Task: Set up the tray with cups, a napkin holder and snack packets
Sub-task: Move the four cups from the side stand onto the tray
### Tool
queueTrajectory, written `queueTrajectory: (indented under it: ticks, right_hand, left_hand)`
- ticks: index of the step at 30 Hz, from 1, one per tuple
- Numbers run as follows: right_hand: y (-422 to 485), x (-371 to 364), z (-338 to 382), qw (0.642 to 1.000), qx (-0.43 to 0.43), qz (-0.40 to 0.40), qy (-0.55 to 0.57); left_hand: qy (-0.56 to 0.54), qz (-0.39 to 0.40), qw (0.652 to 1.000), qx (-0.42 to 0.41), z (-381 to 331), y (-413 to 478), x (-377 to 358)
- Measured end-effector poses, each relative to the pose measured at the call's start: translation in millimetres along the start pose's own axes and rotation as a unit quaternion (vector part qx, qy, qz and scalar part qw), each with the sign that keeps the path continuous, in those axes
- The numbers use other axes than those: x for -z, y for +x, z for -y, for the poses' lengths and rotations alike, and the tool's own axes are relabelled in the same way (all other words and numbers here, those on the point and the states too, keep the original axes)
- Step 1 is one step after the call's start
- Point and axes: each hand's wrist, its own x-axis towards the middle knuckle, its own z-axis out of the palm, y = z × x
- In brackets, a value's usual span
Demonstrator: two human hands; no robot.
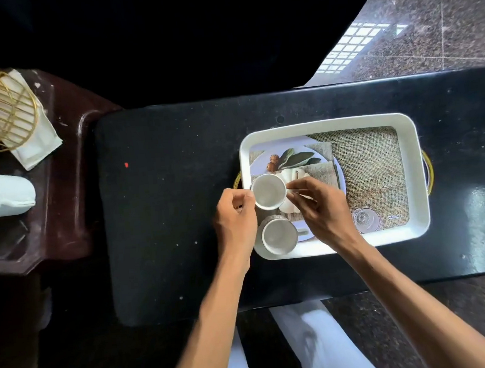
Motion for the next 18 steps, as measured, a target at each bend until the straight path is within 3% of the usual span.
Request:
queueTrajectory:
  ticks: [18]
  right_hand:
    - [-0.8, 6.9, -8.3, 0.998, -0.006, 0.051, -0.026]
  left_hand:
    - [0.020, 0.018, 1.000, -0.013, 11.5, -3.9, 7.7]
